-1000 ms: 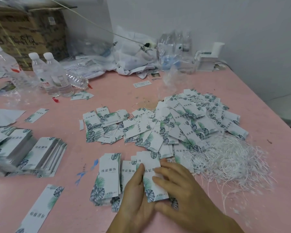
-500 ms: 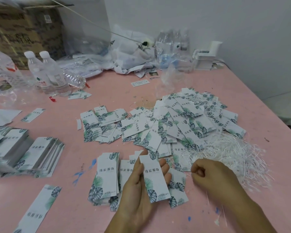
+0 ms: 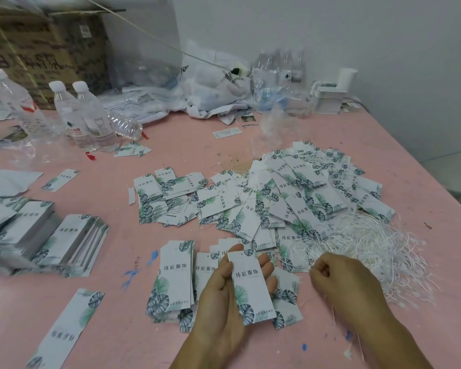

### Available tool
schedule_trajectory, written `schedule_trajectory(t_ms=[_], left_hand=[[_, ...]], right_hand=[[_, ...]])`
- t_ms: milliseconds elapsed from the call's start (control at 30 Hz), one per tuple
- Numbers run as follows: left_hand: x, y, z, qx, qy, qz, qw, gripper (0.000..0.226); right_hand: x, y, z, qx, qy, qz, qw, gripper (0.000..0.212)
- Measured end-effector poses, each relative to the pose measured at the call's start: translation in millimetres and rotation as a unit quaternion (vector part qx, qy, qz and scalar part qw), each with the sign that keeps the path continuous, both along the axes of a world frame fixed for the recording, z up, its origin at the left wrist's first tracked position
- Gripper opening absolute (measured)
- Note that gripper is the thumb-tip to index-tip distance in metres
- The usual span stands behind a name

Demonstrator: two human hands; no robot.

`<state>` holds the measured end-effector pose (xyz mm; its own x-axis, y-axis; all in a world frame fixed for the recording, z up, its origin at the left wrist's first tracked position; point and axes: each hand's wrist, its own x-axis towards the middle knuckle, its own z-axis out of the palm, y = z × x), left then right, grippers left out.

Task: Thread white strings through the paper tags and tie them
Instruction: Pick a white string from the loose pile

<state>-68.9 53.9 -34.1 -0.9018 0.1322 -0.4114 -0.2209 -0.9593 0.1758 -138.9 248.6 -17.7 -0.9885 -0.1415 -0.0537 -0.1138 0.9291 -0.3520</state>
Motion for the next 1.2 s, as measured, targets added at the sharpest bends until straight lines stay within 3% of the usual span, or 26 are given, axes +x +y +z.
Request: schedule_trajectory(t_ms=[100,233,333,500,633,767,933,1067,1200], left_hand=[[0,-1,-1,0.002,-0.001,-0.002,1.000,0.044],[2,-2,-2,-0.008,0.033,-0.016,0.999,0.031],[3,-1,-2,-0.032,0.056,-0.029,0.998,0.033],[2,3,-5,-0.098,0.077,-0.082,0.989,0.028],[-1,4,-10,-0.071,0.050,-0.091,0.992,0.032],[-2,-1,-20,-0.198,0.074,-0.088,0.973,0.041],[-3,-3,-18,-0.264,0.122,-0.094,0.952,0.053],[-2,-5,-19,-0.284,0.145,-0.095,0.943,0.029],[1,-7,-17,-0.260,0.119,-0.091,0.954,0.039]], right_hand=[[0,2,0,-0.025,0.016,0.006,1.000,0.021],[4,-4,9,-0.258,0.067,0.000,0.964,0.021],[16,-26,15,-0.353,0.109,0.042,0.928,0.014],[36,-59,5,-0.369,0.117,0.156,0.909,0.017],[38,-68,-5,-0.269,0.235,0.255,0.899,0.021],[38,-66,-8,-0.267,0.240,0.262,0.895,0.022],[37,-66,-8,-0.281,0.247,0.264,0.889,0.019],[37,-65,-7,-0.293,0.242,0.261,0.887,0.019],[38,-63,-5,-0.308,0.219,0.276,0.884,0.020]])
